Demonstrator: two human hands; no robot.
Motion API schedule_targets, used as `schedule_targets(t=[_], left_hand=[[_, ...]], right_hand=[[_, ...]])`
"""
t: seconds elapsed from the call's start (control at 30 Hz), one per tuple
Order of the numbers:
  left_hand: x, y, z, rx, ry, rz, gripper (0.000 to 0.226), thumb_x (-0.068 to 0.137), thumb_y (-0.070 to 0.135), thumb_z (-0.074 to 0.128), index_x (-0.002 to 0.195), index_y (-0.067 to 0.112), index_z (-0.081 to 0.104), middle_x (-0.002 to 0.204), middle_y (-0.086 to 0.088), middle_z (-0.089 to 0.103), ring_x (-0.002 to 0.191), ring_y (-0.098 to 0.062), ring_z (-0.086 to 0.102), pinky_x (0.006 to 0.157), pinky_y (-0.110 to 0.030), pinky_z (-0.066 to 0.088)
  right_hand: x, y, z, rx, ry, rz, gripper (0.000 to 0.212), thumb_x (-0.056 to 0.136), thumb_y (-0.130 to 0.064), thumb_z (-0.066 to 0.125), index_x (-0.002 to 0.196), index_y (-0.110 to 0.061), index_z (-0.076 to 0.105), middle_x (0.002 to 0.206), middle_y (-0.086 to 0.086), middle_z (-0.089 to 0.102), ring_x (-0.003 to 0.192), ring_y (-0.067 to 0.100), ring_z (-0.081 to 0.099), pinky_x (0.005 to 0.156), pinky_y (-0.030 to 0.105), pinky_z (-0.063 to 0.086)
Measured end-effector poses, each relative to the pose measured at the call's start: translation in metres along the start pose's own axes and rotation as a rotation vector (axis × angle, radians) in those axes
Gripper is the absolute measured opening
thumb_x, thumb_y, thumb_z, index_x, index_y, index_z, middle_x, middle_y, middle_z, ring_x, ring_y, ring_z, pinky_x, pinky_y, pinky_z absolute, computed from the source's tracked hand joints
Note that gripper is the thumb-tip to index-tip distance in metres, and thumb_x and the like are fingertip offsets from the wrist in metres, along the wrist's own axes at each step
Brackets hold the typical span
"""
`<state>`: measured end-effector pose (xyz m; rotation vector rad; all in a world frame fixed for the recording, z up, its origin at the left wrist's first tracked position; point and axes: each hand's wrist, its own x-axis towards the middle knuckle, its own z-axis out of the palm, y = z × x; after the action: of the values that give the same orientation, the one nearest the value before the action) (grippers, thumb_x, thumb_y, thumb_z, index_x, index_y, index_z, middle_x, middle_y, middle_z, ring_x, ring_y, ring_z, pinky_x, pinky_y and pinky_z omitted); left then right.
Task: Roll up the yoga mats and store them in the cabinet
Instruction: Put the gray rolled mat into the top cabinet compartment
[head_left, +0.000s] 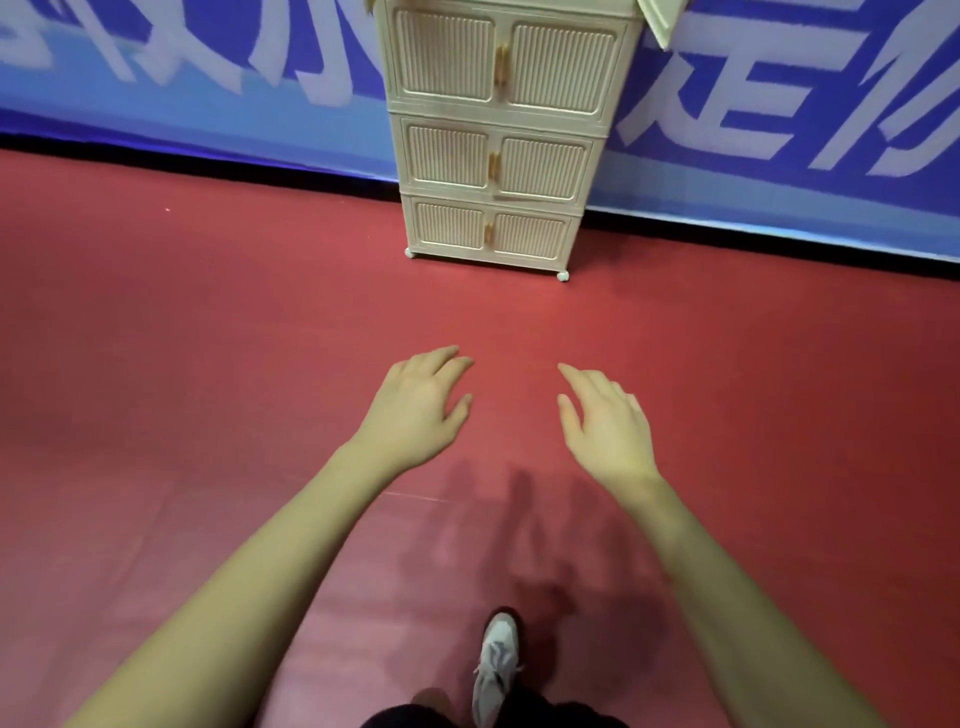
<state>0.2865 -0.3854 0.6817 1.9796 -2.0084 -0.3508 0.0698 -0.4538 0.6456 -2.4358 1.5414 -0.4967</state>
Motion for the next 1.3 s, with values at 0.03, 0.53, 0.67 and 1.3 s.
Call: schedule_targets(t=[0.03,0.53,0.67,1.3], left_hand=[[-0.015,-0.004,-0.001,0.002,0.009,-0.019,0.051,0.085,0.034,0.045,0.125,0.006,0.060,0.130,-0.017,0.057,0.117,-0.036,0.055,0.097,-0.045,0.041],[-0.331,-0.114,0.002,0.015,-0.024,-0.129,0.059,0.082,0.041,0.035,0.119,0.005,0.063,0.123,-0.019,0.061,0.107,-0.039,0.060,0.089,-0.047,0.047],[-0.401,-0.124,-0.005,0.020,-0.050,-0.147,0.059,0.081,0.040,0.035,0.118,0.004,0.063,0.122,-0.020,0.062,0.106,-0.040,0.060,0.089,-0.047,0.047],[-0.492,-0.271,0.190,-0.043,0.072,-0.339,0.059,0.081,0.038,0.033,0.118,0.003,0.063,0.119,-0.018,0.063,0.102,-0.040,0.061,0.083,-0.047,0.049]], right_hand=[[-0.009,-0.010,0.002,0.005,-0.007,-0.023,0.039,0.093,-0.019,0.052,0.132,-0.013,0.054,0.118,0.008,0.061,0.106,0.033,0.057,0.087,0.043,0.042],[-0.250,-0.230,0.111,0.107,-0.099,-0.022,0.046,0.087,-0.028,0.043,0.126,-0.012,0.059,0.114,0.008,0.064,0.099,0.034,0.059,0.085,0.042,0.044],[-0.317,-0.274,0.126,0.102,-0.132,-0.061,0.050,0.086,-0.035,0.034,0.121,-0.014,0.062,0.109,0.005,0.066,0.094,0.031,0.062,0.081,0.041,0.048],[-0.357,-0.280,0.340,-0.065,-0.312,-0.309,0.047,0.086,-0.032,0.039,0.126,-0.016,0.058,0.112,0.005,0.063,0.097,0.032,0.058,0.081,0.041,0.044]])
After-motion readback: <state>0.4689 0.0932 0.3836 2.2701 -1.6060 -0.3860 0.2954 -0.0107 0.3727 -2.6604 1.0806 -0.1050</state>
